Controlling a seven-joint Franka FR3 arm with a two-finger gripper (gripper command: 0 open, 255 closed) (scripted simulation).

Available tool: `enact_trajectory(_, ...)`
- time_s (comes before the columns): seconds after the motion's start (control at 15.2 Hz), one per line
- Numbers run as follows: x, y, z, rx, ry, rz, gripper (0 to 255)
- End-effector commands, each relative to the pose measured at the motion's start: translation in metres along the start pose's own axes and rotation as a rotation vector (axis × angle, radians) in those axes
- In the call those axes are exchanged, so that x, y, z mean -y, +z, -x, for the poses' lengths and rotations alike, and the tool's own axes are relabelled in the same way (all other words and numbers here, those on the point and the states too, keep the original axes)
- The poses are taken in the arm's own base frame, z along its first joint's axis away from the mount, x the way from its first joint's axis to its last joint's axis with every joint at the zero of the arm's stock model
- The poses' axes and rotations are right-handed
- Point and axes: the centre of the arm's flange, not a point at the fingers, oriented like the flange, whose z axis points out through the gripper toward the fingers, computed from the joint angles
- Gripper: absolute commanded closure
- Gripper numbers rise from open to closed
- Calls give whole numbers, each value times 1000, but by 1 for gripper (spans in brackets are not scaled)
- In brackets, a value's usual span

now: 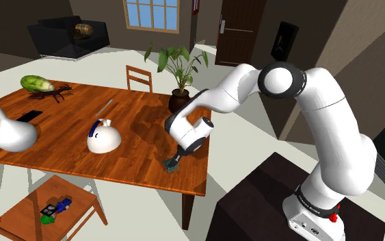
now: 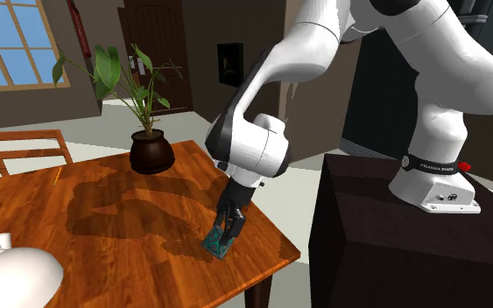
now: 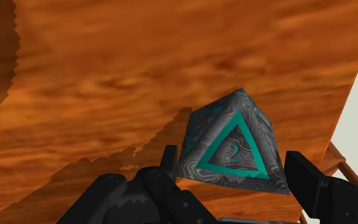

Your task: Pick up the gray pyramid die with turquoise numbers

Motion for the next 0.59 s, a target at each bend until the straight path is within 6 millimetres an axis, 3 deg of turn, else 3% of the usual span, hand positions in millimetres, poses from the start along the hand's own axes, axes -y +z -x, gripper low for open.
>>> enact_trajectory(0.0, 1, -10, -5, -2, -2, 1, 255)
enact_trajectory(0.53, 5, -47, -24, -2, -2, 1, 255)
